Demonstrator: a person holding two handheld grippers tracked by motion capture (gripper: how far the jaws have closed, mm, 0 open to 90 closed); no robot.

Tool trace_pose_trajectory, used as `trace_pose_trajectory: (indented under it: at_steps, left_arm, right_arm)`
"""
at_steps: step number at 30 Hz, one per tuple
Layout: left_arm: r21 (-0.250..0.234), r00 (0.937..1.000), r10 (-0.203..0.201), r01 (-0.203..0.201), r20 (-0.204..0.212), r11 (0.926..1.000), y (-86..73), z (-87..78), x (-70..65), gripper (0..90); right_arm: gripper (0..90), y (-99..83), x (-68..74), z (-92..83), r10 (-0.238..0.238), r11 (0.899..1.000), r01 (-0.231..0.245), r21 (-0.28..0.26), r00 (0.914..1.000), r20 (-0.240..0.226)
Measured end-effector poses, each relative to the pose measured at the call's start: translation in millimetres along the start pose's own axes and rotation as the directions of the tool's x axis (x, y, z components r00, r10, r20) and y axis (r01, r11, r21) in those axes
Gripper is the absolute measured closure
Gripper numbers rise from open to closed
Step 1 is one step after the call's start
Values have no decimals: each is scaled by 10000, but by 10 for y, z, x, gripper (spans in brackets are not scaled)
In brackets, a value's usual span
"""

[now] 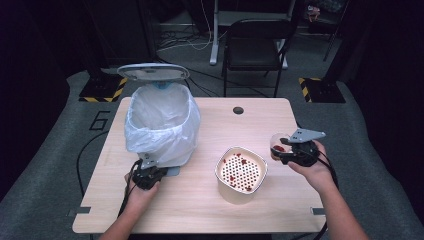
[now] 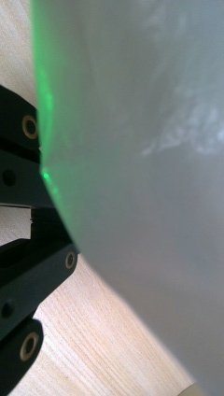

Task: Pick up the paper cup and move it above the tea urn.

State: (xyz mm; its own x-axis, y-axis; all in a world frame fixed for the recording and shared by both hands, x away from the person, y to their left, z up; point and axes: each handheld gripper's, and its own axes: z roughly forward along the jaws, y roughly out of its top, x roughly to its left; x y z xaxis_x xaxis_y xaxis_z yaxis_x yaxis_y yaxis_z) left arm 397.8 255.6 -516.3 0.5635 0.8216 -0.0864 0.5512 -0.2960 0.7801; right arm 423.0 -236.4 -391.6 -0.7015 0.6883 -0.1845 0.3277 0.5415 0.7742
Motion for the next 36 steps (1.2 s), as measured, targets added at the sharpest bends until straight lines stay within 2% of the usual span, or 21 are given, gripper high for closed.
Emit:
trace_pose_trajectory:
  at_steps: [4,9,13,17,22,23,26,28,29,33,35,36]
  left_arm:
    - [82,9999,20,-19,-109,10000,3,-7,1,900]
    - [84,10000,7,-7,-23,10000,3,-6,3,900]
    - [85,10000,11,-11,-76,10000,3,-7,2,900]
    - [107,10000,60,-59,-73,9999,4,-8,5,900]
    - [32,10000,-7,7,-18,10000,2,-2,0,900]
    - [34,10000,-6,6,-24,10000,1,-2,0,900]
    - [-11,10000,-10,10,-6,10000,0,1,-1,900]
    - [-7,10000,-6,6,-8,10000,0,0,-1,900]
    - [-7,10000,-11,11,-10,10000,0,0,-1,900]
    - [-12,10000,-14,14,-5,10000,0,1,-1,900]
    - [-3,10000,6,-6,-10,10000,1,0,0,900]
    - [-5,10000,-6,6,-9,10000,0,0,-1,900]
  right_arm:
    - [455,117,-1,-2,-376,9993,376,-93,9993,-39]
    - [457,252,38,-2,-851,9963,851,-100,9964,3]
    - [463,333,69,-6,-1676,9859,1676,-17,9857,-192]
    - [465,379,113,-13,-1844,9829,1843,-48,9823,-318]
    - [466,420,217,-42,-2316,9722,2313,-373,9728,-42]
    - [466,428,249,-51,-2595,9649,2594,-414,9657,42]
    - [469,447,363,-61,-2979,9526,2995,-528,9539,367]
    - [471,457,427,-70,-3392,9376,3427,-580,9386,625]
    - [471,460,458,-68,-3489,9338,3532,-579,9343,724]
    - [479,479,591,-62,-4444,8914,4508,-461,8896,1052]
    - [481,490,634,-60,-4700,8780,4765,-450,8762,1067]
    - [482,499,658,-61,-4911,8662,4979,-431,8639,1115]
